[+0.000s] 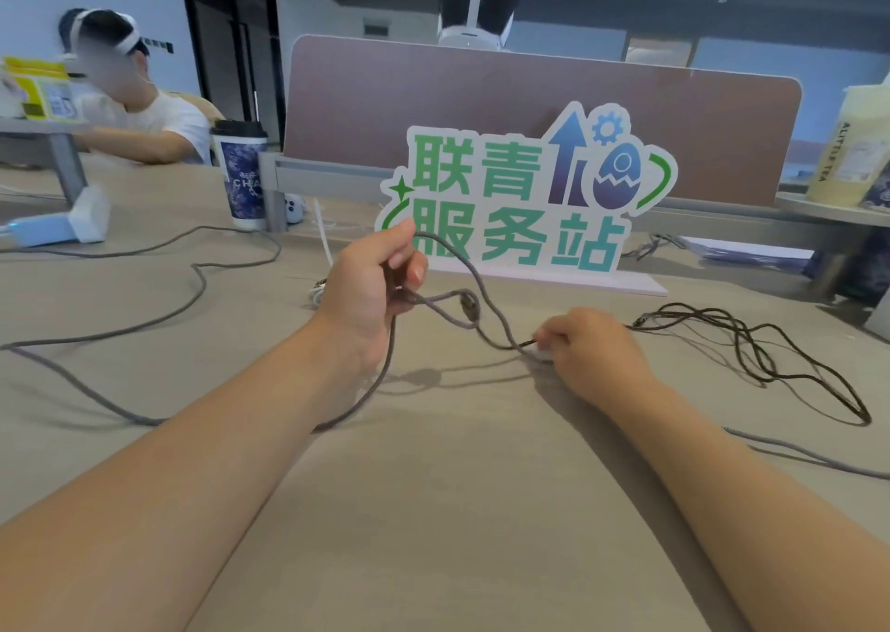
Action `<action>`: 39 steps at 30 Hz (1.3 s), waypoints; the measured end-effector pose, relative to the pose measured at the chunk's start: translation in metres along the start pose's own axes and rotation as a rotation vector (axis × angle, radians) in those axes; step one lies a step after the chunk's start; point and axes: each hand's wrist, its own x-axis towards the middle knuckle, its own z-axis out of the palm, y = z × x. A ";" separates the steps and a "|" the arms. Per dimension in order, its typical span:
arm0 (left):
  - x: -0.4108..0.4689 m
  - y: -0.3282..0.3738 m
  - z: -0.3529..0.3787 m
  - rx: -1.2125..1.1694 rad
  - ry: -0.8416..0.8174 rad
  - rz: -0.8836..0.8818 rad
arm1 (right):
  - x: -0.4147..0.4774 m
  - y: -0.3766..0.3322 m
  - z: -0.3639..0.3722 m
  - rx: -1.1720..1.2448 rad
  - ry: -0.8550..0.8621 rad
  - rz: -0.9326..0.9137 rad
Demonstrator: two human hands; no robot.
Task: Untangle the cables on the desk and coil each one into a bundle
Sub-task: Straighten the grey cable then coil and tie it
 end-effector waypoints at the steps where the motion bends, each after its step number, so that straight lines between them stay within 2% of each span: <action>1: 0.000 0.001 0.000 0.008 0.019 -0.006 | 0.002 0.009 -0.003 -0.015 0.022 0.119; 5: 0.005 0.011 -0.006 -0.118 0.147 -0.006 | 0.001 0.045 -0.018 -0.123 0.009 0.451; 7: 0.008 0.013 -0.012 -0.043 0.163 0.024 | -0.002 0.058 -0.023 -0.176 0.008 0.498; 9: 0.009 0.008 -0.013 0.099 0.147 0.039 | -0.005 0.054 -0.026 -0.162 0.082 0.453; 12: 0.005 -0.003 -0.004 0.250 0.086 0.010 | -0.012 0.014 -0.032 0.122 0.241 0.236; 15: -0.002 -0.009 0.008 0.324 -0.004 0.001 | -0.030 -0.043 -0.037 0.540 0.022 0.060; 17: -0.007 -0.012 0.013 0.324 -0.062 0.000 | -0.039 -0.062 -0.035 0.608 -0.103 0.027; 18: -0.008 -0.012 0.014 0.327 -0.081 -0.004 | -0.039 -0.063 -0.034 0.581 -0.096 0.016; 20: -0.009 -0.011 0.014 0.393 -0.090 -0.002 | -0.034 -0.056 -0.036 0.551 0.030 0.051; 23: -0.007 -0.010 0.012 0.540 -0.099 0.026 | -0.022 -0.030 -0.046 0.612 0.243 0.207; 26: -0.005 -0.011 0.008 0.662 -0.007 0.021 | -0.013 0.004 -0.052 0.631 0.351 0.366; 29: -0.003 -0.009 0.004 0.667 0.064 0.036 | -0.009 0.035 -0.054 0.636 0.484 0.534; 33: -0.005 -0.013 0.008 0.743 -0.024 0.048 | -0.010 0.049 -0.049 0.599 0.525 0.575; 37: -0.007 -0.013 0.010 0.839 -0.158 -0.054 | -0.009 0.054 -0.051 0.611 0.587 0.637; 39: -0.010 -0.011 0.010 0.942 -0.231 -0.033 | -0.010 0.057 -0.051 0.561 0.583 0.642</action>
